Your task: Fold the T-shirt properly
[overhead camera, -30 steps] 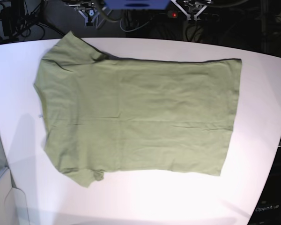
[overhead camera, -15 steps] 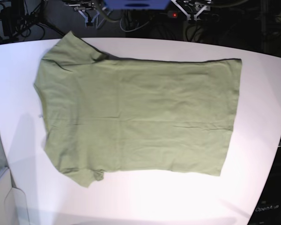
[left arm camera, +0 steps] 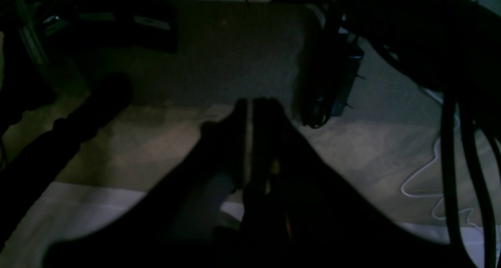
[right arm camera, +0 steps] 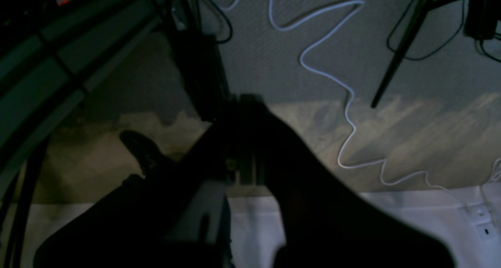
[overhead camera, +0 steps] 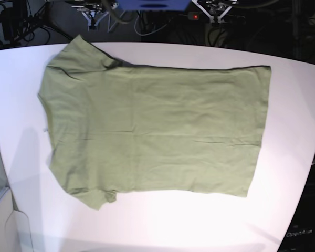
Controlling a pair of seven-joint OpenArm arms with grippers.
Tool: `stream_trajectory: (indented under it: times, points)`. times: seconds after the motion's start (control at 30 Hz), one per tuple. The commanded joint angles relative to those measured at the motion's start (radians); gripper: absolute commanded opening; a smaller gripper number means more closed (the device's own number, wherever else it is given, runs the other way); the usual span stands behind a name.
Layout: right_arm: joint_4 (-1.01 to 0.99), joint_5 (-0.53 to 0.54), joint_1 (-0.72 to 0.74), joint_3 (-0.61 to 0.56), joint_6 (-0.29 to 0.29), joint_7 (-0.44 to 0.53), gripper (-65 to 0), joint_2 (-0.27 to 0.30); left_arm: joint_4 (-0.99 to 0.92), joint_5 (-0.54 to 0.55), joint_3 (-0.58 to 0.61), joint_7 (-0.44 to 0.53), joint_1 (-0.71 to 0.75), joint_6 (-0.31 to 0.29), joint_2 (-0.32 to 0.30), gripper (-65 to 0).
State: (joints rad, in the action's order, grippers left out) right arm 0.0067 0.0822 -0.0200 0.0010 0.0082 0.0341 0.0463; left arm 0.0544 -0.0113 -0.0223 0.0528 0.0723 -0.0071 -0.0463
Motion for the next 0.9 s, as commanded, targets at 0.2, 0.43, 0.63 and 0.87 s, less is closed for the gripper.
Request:
stream_trajectory:
  times: [0.2,0.43,0.63,0.87]
  points:
    - [0.000,-0.002,-0.004,-0.002,-0.014,0.002,-64.4,-0.006,0.002,-0.002,0.000,0.003,0.005,0.002,0.000,-63.0]
    - [0.000,-0.002,-0.004,-0.002,-0.014,0.002,-64.4,-0.006,0.002,-0.002,0.000,0.003,0.005,0.002,0.000,-62.8]
    - [0.000,-0.002,-0.002,-0.002,-0.012,0.002,-64.9,-0.007,0.002,-0.003,0.000,0.002,0.005,0.002,0.000,-62.8]
    - [0.000,-0.002,0.005,0.000,-0.012,-0.001,-64.6,-0.006,0.002,-0.003,0.000,0.000,0.004,0.003,-0.008,-62.8]
